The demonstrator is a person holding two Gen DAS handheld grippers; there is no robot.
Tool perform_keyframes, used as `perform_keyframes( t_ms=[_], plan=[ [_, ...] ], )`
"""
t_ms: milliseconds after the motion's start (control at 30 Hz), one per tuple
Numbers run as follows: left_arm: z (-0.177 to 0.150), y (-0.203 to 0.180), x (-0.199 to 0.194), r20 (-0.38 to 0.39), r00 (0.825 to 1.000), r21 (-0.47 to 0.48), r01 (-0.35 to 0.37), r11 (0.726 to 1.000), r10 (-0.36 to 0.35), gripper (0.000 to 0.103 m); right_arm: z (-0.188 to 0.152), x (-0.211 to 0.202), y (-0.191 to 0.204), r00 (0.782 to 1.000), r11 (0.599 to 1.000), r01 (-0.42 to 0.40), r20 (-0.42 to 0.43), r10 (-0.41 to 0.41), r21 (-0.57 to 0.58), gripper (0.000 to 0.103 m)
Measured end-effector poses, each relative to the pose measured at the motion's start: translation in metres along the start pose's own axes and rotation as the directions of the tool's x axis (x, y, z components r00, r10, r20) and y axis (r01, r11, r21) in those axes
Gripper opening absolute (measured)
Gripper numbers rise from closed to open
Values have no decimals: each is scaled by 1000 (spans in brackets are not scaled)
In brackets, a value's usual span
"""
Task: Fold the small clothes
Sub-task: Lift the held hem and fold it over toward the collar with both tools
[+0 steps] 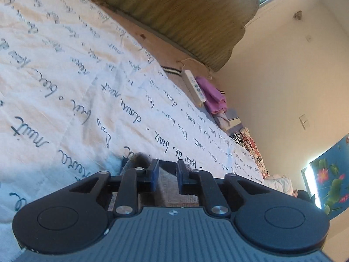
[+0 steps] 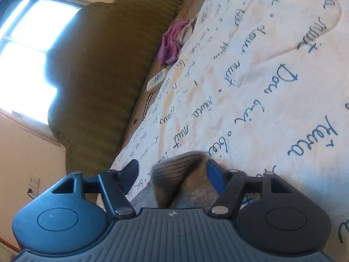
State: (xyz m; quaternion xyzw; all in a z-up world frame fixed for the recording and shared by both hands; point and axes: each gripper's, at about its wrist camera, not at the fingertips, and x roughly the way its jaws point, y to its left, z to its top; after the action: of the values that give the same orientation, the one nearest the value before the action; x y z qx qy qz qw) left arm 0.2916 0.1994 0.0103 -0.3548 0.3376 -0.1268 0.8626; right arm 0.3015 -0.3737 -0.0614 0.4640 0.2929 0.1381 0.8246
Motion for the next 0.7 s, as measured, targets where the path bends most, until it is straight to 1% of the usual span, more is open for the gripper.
perform_keyframes(
  t_ms=[33,100,133,167,200,233,300,333,400,433,467,533,600,667,700],
  plan=[
    [-2,-1,-9,18,1000,20,-13,1000,13,32,-2,-5,3,1000,1000,-6,-10,6,-26,73],
    [-12,-4,-33,69,997,67,-41,997,36,45,-9,-22,11,999,996,-18,-40,15,-92,74],
    [-17,-7,-46,96,995,99,-42,994,33,50,-14,-33,14,999,992,-27,-34,23,-124,74],
    [-22,-9,-57,111,993,123,-42,991,29,58,-17,-44,17,999,988,-26,-23,23,-149,74],
    [-27,-12,-66,120,992,138,-41,990,24,60,-20,-54,19,999,986,-30,-23,26,-165,74],
    [-33,-17,-72,119,993,159,-20,987,1,60,-22,-60,21,998,984,-46,-38,40,-172,74],
    [-38,-31,-72,86,996,214,-3,977,-15,63,-21,-62,26,994,985,-74,-87,61,-155,74],
    [-41,-39,-66,64,998,229,1,973,-16,64,-20,-58,27,992,988,-78,-105,64,-134,74],
    [-46,-51,-48,6,1000,224,23,974,-25,68,-17,-44,26,988,994,-87,-132,78,-64,74],
    [-48,-54,-37,-11,1000,230,17,973,-15,70,-16,-36,24,989,997,-74,-134,69,-35,74],
    [-50,-57,-27,-13,1000,240,-13,971,16,71,-15,-28,21,990,999,-52,-128,50,-11,74],
    [-50,-56,-6,-6,995,232,-98,968,103,71,-12,-13,14,992,999,-15,-127,19,30,74],
    [-42,-44,12,-5,983,172,-180,969,183,71,-9,3,9,989,998,25,-148,-16,55,74],
    [-33,-30,24,-24,977,107,-208,972,212,71,-6,18,7,985,997,59,-165,-51,42,74],
    [-29,-25,31,-41,974,90,-217,972,221,69,-5,23,9,984,997,78,-164,-75,12,74]
  ],
)
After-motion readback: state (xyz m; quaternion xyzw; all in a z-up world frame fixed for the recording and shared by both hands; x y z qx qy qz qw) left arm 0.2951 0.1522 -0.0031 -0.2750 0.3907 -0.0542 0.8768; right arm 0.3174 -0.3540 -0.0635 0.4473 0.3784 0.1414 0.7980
